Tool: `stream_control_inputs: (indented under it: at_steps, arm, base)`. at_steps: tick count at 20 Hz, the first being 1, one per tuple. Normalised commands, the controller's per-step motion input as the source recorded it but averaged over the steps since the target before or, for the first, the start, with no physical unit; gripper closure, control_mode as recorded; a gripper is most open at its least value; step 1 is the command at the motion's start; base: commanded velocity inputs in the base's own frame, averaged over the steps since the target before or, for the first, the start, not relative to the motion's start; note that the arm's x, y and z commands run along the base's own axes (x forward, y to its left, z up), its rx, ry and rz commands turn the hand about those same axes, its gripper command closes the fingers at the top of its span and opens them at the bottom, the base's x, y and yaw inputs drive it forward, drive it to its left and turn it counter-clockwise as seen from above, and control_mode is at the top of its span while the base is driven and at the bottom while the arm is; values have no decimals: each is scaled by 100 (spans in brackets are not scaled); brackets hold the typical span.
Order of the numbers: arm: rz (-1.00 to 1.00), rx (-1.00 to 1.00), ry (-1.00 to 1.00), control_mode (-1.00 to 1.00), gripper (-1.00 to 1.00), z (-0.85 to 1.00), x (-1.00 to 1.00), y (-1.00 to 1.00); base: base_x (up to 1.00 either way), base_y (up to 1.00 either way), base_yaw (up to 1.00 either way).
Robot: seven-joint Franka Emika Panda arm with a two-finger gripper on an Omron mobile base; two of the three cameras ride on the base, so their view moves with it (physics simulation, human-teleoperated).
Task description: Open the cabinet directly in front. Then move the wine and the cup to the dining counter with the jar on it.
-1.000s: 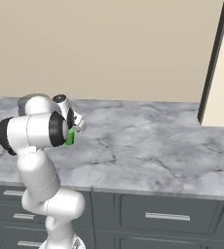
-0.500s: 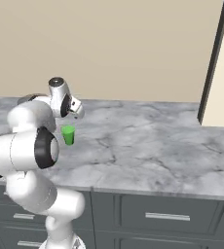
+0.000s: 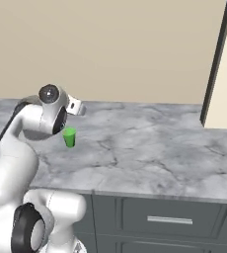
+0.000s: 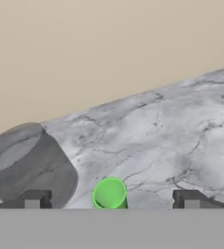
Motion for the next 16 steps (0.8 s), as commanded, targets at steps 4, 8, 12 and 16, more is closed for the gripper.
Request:
stream_control_inputs:
  at_steps: [4, 8, 12, 16]
  arm:
    - [2, 3, -1, -100, -100, 100, -100, -6]
    - [0, 0, 33, -100, -100, 100, -75, 1]
    - [0, 0, 39, -100, -100, 51, -13, 7]
    - [0, 0, 0, -100, -100, 0, -10, 0]
  base:
    - [0, 0, 0]
    - [0, 0, 0]
    - [0, 0, 0]
    - [0, 0, 0]
